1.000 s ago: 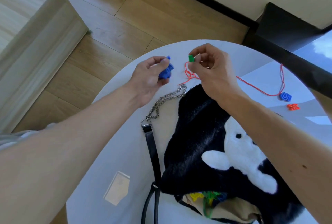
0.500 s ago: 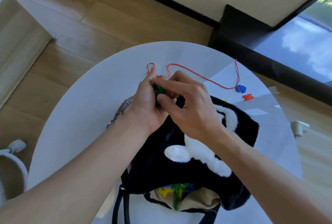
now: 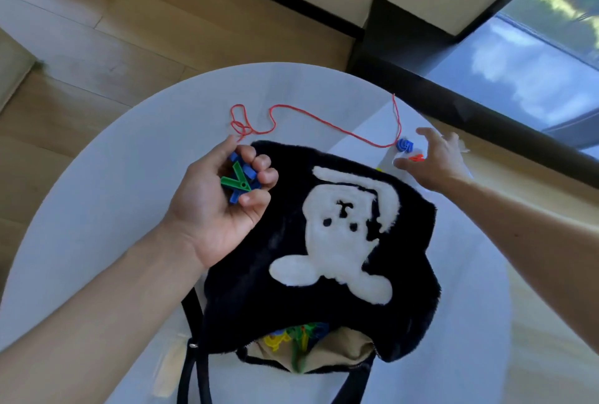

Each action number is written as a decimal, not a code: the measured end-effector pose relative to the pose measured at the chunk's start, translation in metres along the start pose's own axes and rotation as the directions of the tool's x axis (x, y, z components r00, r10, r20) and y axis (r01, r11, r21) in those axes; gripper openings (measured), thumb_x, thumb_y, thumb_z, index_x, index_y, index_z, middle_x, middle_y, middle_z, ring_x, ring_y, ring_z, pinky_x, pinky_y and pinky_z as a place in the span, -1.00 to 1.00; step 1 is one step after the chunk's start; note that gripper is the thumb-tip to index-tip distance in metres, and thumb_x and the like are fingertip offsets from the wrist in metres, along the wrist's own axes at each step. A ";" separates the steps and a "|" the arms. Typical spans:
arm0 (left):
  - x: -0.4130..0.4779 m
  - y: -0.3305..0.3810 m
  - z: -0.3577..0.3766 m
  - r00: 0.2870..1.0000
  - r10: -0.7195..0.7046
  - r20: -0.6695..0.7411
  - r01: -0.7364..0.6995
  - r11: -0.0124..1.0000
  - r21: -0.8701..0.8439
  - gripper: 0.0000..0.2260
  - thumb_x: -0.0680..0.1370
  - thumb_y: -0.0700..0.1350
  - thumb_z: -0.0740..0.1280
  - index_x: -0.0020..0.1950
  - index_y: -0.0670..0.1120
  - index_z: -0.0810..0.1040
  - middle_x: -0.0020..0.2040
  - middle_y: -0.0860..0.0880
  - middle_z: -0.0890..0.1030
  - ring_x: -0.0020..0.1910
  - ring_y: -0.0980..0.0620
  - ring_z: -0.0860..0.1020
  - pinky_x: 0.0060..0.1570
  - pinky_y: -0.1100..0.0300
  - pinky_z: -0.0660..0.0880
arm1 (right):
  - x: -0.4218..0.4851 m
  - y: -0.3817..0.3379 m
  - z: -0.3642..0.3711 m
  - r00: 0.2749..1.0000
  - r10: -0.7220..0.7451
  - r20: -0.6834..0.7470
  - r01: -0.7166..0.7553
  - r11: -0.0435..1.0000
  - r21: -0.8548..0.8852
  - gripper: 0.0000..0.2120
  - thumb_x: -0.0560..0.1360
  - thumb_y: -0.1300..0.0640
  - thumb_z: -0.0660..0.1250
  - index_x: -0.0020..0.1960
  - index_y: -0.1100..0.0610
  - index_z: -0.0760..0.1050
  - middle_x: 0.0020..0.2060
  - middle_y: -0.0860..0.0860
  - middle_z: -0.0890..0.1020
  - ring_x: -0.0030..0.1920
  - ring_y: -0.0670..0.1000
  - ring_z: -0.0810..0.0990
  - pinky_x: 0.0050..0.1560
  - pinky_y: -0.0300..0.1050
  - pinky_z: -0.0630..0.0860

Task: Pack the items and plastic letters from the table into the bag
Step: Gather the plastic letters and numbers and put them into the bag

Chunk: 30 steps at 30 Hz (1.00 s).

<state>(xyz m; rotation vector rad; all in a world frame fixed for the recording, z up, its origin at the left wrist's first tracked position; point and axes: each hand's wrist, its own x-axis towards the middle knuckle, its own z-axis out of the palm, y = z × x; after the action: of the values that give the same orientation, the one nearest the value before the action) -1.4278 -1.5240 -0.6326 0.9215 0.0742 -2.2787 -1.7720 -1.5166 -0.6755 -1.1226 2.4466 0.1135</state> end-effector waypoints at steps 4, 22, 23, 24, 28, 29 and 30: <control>0.005 -0.014 0.005 0.999 -0.014 -0.050 0.015 1.000 0.018 -0.62 0.64 0.02 0.17 -0.33 -0.11 0.45 -0.33 -0.01 0.44 -0.38 0.09 0.45 -0.62 0.39 0.25 | 0.001 0.014 0.006 0.988 -0.154 0.011 0.154 0.982 -0.108 -0.36 0.53 -0.09 0.43 0.53 -0.10 0.26 0.37 0.12 0.34 0.33 0.17 0.43 0.28 0.13 0.44; 0.062 -0.086 0.096 0.977 -0.140 -0.160 0.170 0.966 0.193 -0.59 0.66 0.11 0.16 -0.10 -0.17 0.59 -0.22 -0.16 0.60 -0.26 -0.05 0.57 -0.47 0.28 0.51 | -0.050 -0.034 -0.062 0.695 -0.690 -0.201 0.695 0.573 0.435 -0.72 0.43 0.19 0.52 0.14 0.08 0.66 -0.05 0.08 0.60 -0.10 -0.03 0.64 -0.06 -0.22 0.62; 0.066 -0.087 0.102 0.979 -0.158 -0.131 0.180 0.966 0.183 -0.59 0.65 0.15 0.16 -0.06 -0.15 0.59 -0.17 -0.15 0.62 -0.22 -0.06 0.58 -0.45 0.27 0.53 | -0.059 -0.039 -0.071 0.646 -0.748 -0.149 0.737 0.561 0.378 -0.70 0.43 0.20 0.52 0.15 0.07 0.67 -0.02 0.06 0.59 -0.08 -0.05 0.64 -0.05 -0.25 0.60; 0.070 -0.087 0.109 0.981 -0.175 -0.087 0.188 0.965 0.180 -0.59 0.64 0.19 0.16 -0.02 -0.12 0.61 -0.12 -0.12 0.64 -0.21 -0.05 0.60 -0.43 0.26 0.54 | -0.065 -0.041 -0.078 0.608 -0.787 -0.101 0.771 0.556 0.310 -0.69 0.43 0.22 0.50 0.16 0.05 0.67 0.01 0.05 0.59 -0.06 -0.05 0.63 -0.03 -0.23 0.60; 0.080 -0.086 0.124 0.989 -0.142 0.047 0.128 0.965 0.227 -0.53 0.68 0.09 0.10 -0.25 -0.06 0.64 -0.25 0.03 0.64 -0.41 0.11 0.56 -0.51 0.30 0.43 | -0.070 -0.039 -0.097 0.527 -0.850 0.009 0.839 0.522 0.151 -0.61 0.46 0.21 0.48 0.28 0.06 0.62 0.05 0.00 0.66 0.00 -0.04 0.64 0.10 -0.12 0.55; 0.083 -0.087 0.126 0.992 -0.118 0.049 0.101 0.962 0.254 -0.54 0.69 0.05 0.09 -0.28 -0.06 0.61 -0.29 0.03 0.62 -0.43 0.13 0.52 -0.53 0.32 0.38 | -0.069 -0.036 -0.098 0.517 -0.856 -0.005 0.843 0.507 0.181 -0.59 0.46 0.20 0.47 0.30 0.09 0.60 0.06 -0.02 0.68 0.03 -0.07 0.65 0.13 -0.14 0.56; 0.086 -0.087 0.128 0.994 -0.098 0.046 0.082 0.959 0.273 -0.57 0.69 0.02 0.09 -0.25 -0.06 0.58 -0.32 0.03 0.59 -0.42 0.14 0.48 -0.54 0.33 0.33 | -0.066 -0.033 -0.097 0.519 -0.854 -0.048 0.831 0.490 0.261 -0.61 0.47 0.21 0.45 0.29 0.14 0.60 0.06 -0.03 0.69 0.04 -0.08 0.66 0.14 -0.15 0.57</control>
<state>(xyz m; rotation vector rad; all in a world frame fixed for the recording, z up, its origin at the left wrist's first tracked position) -1.6024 -1.5415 -0.6075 1.0053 -0.2315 -2.4393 -1.7442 -1.5168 -0.5566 -1.9973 1.4859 -0.4430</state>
